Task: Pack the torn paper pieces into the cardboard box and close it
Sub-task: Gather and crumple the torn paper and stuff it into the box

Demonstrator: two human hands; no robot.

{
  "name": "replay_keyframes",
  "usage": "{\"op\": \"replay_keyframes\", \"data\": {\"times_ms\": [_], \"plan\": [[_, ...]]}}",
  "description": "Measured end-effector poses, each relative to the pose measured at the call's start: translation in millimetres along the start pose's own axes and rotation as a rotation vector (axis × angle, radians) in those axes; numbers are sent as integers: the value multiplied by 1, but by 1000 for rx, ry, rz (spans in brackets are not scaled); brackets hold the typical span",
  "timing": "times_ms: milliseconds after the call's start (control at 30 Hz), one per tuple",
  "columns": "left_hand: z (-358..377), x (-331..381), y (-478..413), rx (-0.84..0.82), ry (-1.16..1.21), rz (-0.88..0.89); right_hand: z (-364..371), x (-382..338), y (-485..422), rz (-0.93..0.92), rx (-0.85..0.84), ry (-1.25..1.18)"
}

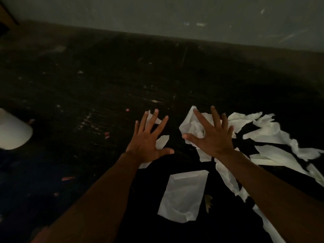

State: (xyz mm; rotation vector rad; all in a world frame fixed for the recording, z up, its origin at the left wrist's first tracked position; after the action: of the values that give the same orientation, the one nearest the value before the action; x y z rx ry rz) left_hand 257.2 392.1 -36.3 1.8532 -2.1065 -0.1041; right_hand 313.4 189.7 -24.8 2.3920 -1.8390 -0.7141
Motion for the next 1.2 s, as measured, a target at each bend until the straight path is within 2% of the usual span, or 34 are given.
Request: {"op": "replay_keyframes", "data": {"times_ms": [67, 133, 200, 300, 433, 500, 633, 767, 833, 900, 967, 1033, 1133, 1200], "plan": [[13, -3, -9, 0, 39, 14, 15, 4, -8, -7, -69, 55], [15, -2, -9, 83, 63, 17, 29, 8, -11, -11, -99, 113], [10, 2, -5, 202, 91, 51, 31, 8, -9, -45, -2, 122], [6, 12, 0, 297, 87, 59, 23, 5, 1, -133, 174, -26], [10, 36, 9, 359, 71, 114, 20, 8, 8, -134, 203, -156], [9, 45, 13, 353, 143, 134, 15, 8, 14, -157, 218, -208], [-10, 56, 32, 362, 377, 57, -13, 10, 32, -195, 277, -355], [-13, 93, 74, 372, 354, 35, -50, 17, 59, -266, 373, -483], [1, 114, 91, 269, 300, 49, -66, 22, 78, -310, 457, -507], [30, 130, 99, 61, 277, 37, -78, 33, 97, -315, 546, -570], [57, 139, 107, -13, 195, 21, -85, 47, 112, -291, 625, -697], [70, 141, 115, 55, 117, -11, -86, 62, 121, -252, 687, -776], [72, 137, 118, 214, 101, -104, -82, 73, 128, -211, 690, -806], [73, 141, 114, 221, 123, -86, -78, 78, 132, -201, 672, -878]]}}
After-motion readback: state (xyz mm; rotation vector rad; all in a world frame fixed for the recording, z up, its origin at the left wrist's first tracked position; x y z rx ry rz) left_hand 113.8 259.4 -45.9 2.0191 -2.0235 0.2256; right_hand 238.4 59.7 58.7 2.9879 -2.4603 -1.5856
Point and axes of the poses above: each hand's wrist, its own y-axis away from the middle knuckle, its own z-axis out of the palm, x = y × z, the point moved 8 cm from there along -y, towards the middle knuckle, and after that the axes turned 12 degrees about -x, right-handed, at the moved point
